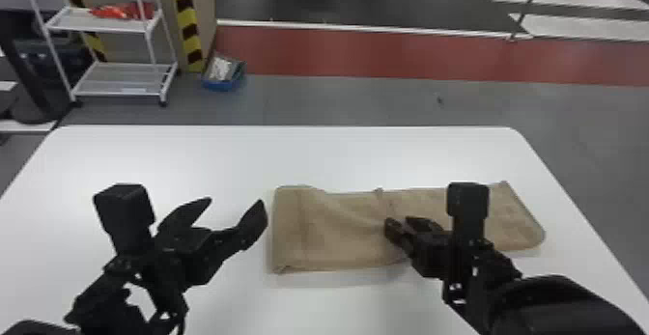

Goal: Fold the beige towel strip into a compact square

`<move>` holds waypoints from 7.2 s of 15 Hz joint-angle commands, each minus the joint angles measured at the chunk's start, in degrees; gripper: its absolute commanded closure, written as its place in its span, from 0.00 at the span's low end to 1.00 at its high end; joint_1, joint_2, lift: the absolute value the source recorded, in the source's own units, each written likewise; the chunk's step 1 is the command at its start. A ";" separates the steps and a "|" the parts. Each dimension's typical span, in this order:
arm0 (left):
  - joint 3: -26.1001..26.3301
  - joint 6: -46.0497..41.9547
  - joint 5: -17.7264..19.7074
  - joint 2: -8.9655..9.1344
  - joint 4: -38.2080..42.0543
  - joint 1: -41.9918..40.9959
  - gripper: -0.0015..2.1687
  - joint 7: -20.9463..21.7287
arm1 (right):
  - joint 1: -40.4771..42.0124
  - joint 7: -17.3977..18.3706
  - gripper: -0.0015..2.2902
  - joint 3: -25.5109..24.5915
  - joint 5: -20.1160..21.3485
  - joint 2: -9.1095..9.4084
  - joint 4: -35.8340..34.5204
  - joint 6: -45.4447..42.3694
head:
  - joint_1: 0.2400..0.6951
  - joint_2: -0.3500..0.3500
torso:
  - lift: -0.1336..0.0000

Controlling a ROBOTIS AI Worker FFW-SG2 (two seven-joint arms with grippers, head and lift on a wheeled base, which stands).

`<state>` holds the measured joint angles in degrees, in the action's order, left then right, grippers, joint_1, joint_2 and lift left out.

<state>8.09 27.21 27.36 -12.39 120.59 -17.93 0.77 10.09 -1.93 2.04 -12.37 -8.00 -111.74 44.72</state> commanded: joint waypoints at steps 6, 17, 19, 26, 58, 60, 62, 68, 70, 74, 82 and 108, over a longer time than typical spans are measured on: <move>0.00 -0.53 0.15 0.00 0.08 -0.17 0.02 0.38 | -1.21 -0.26 0.31 1.57 0.07 0.00 -0.15 2.53 | 1.00 0.37 | 0.07; 0.09 -0.53 0.33 0.00 -0.01 -0.26 0.02 0.46 | -1.04 -0.26 0.31 1.39 0.60 -0.09 -1.29 4.82 | 1.00 0.39 | 0.07; 0.09 -0.53 0.42 0.00 -0.01 -0.26 0.02 0.46 | -1.65 -0.44 0.35 1.65 0.60 -0.18 -1.20 4.82 | 1.00 0.38 | 0.07; -0.53 -0.70 0.50 0.00 0.34 -1.14 0.02 0.90 | -2.27 -0.70 0.50 2.45 -0.11 -0.09 -1.29 5.69 | 1.00 0.40 | 0.07; 0.35 -3.16 0.77 0.17 -1.06 -1.40 0.03 0.82 | -0.07 -18.10 0.50 -31.30 -9.60 -3.16 -7.97 5.34 | 1.00 0.08 | 0.07; 0.79 -3.16 0.50 0.17 -1.06 -1.40 0.03 0.73 | -1.65 -18.37 0.50 -31.83 -9.25 -5.36 -5.68 5.17 | 1.00 0.06 | 0.07; 0.79 -3.16 0.50 0.00 -0.97 -2.02 0.03 0.82 | -2.71 -18.90 0.50 -31.66 -9.25 -6.86 -3.05 5.17 | 1.00 0.02 | 0.07; 0.61 -3.34 0.50 -0.18 -0.45 -2.90 0.03 1.08 | -3.15 -19.51 0.29 -29.55 -1.25 -6.24 6.97 -1.69 | 1.00 0.00 | 0.07; 0.44 -3.34 0.59 -0.35 -0.36 -2.90 0.03 1.17 | -3.06 -18.98 0.06 -30.25 1.21 -5.19 8.38 -4.50 | 1.00 0.00 | 0.07; 0.79 -3.34 0.24 -0.35 -0.80 -2.81 0.03 1.08 | 2.48 -19.60 0.03 -34.82 -3.71 -4.31 5.66 -12.94 | 1.00 0.00 | 0.07; 9.05 -5.62 -1.78 1.23 -7.92 1.76 0.10 -1.47 | 10.48 -25.75 0.03 -40.45 -10.48 -2.46 5.66 -26.30 | 1.00 0.00 | 0.07; 29.27 -11.25 -9.34 7.03 -23.91 12.31 0.27 -10.08 | 13.99 -26.54 0.04 -39.48 -12.32 -1.67 4.51 -29.81 | 1.00 0.00 | 0.07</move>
<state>36.83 15.77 18.05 -5.43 96.88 -5.61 -9.26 24.17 -28.48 -37.48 -24.73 -9.67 -107.19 14.90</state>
